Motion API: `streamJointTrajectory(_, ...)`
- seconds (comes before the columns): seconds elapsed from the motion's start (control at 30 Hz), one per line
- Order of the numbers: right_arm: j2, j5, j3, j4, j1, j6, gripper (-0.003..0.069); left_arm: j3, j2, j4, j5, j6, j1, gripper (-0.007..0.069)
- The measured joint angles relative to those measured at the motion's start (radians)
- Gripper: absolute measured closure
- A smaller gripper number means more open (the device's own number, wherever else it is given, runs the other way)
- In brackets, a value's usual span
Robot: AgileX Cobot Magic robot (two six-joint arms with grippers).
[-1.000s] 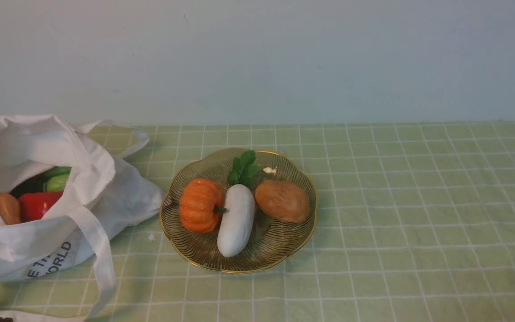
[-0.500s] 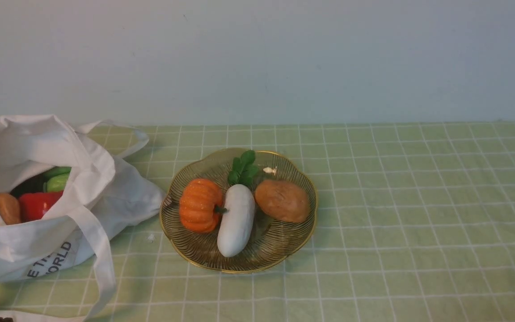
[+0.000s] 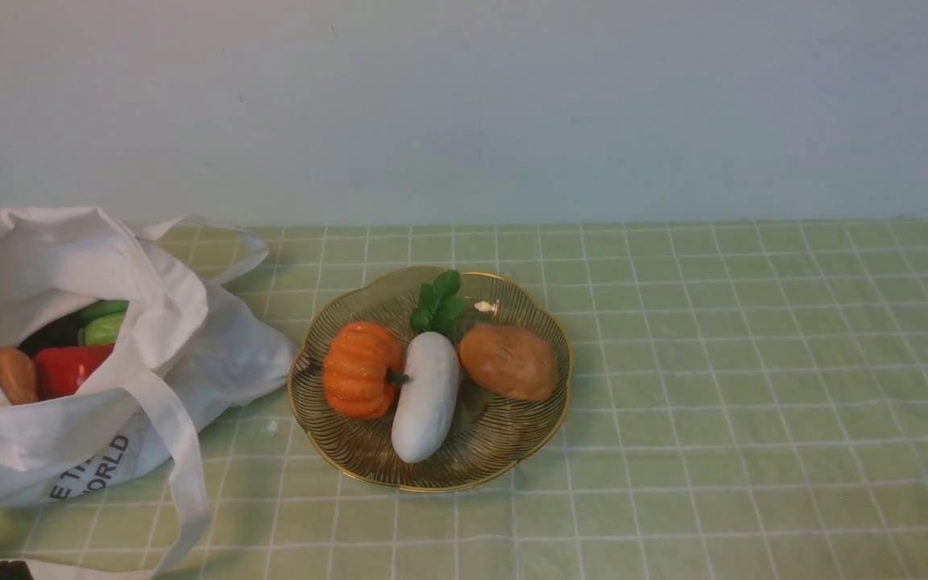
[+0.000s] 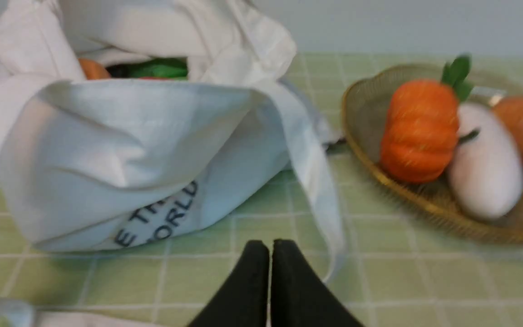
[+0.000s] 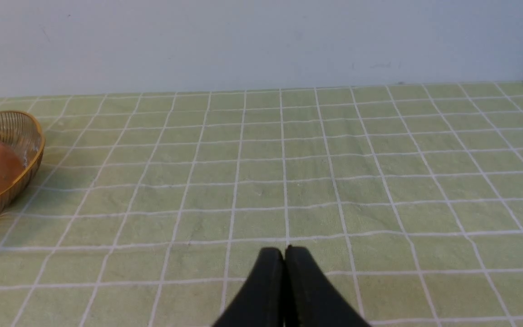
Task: Take vegetables from bag on green coffee tablecloth place on plate.
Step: 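Reach into the bag and grasp the red bell pepper with the left gripper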
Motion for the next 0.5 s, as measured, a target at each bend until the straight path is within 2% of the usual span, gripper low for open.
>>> streamJointTrajectory(0.17,0.000,0.000,0.000,0.000,0.000,0.000,0.0673,0.000,0.000,-0.150,-0.167,-0.052,0.000,0.0629)
streamJointTrajectory(0.23,0.000,0.000,0.000,0.000,0.000,0.000,0.0673,0.000,0.000,-0.174,-0.228,-0.055,0.000,0.0629)
streamJointTrajectory(0.4,0.000,0.000,0.000,0.000,0.000,0.000,0.0673,-0.023,0.000,-0.233,-0.589,-0.061,0.000,0.0629)
streamJointTrajectory(0.5,0.000,0.000,0.000,0.000,0.000,0.000,0.0673,-0.131,0.002,-0.235,-0.566,-0.051,0.000,0.0629)
